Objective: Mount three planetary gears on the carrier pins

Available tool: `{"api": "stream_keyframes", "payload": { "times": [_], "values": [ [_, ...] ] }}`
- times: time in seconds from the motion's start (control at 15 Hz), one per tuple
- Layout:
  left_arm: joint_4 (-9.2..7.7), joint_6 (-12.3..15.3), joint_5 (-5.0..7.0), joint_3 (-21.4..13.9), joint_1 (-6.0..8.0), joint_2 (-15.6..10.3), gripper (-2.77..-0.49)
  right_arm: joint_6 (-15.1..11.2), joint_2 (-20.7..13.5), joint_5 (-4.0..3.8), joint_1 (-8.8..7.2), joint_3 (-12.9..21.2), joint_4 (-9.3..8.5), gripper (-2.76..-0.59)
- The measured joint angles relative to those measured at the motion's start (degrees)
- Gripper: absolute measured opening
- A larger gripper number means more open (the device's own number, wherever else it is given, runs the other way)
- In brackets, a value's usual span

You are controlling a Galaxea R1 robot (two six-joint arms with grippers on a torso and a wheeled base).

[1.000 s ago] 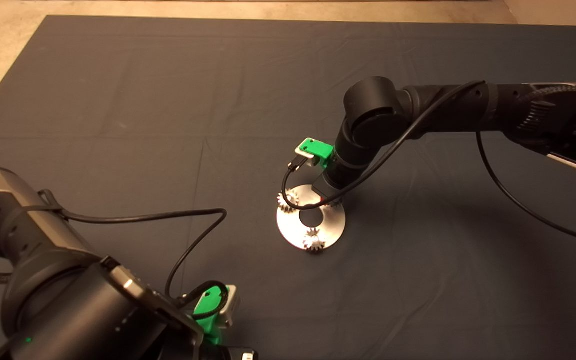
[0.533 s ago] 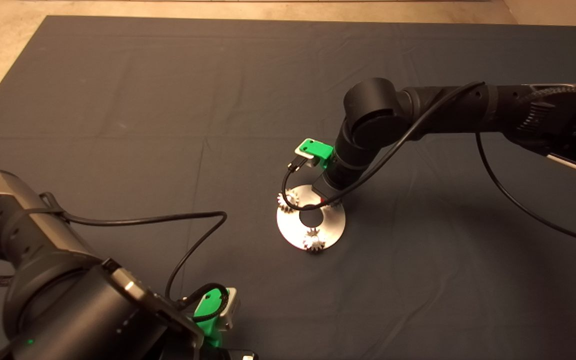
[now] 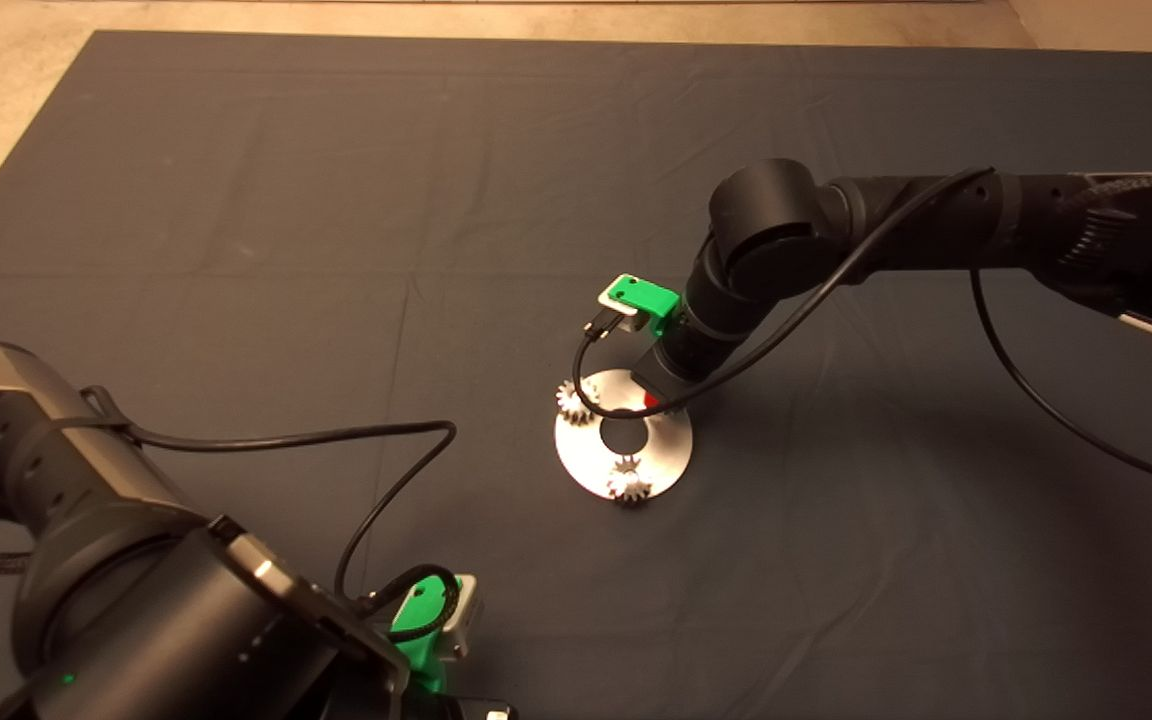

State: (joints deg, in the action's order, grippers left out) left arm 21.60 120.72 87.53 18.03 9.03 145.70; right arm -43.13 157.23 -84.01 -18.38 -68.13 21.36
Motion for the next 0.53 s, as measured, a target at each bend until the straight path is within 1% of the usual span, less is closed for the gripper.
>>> {"api": "stream_keyframes", "payload": {
  "times": [0.13, 0.4, 0.47, 0.53],
  "values": [
    [0.06, -0.1, -0.03, 0.2, -0.09, 0.0, -0.77, 0.0, -1.1, 0.52, -0.02, 0.3, 0.26, -2.30],
    [0.09, -0.6, -0.03, 0.3, -0.63, 0.0, -0.77, 0.0, -1.0, 0.14, -0.04, 0.4, 0.35, -2.30],
    [0.11, -0.7, -0.03, 0.4, -0.61, 0.0, -0.77, 0.0, -1.1, 0.16, -0.02, 0.4, 0.38, -2.30],
    [0.09, -1.0, -0.03, 0.6, -0.63, 0.0, -0.77, 0.0, -1.1, 0.01, -0.02, 0.6, 0.60, -2.30]
  ]
}}
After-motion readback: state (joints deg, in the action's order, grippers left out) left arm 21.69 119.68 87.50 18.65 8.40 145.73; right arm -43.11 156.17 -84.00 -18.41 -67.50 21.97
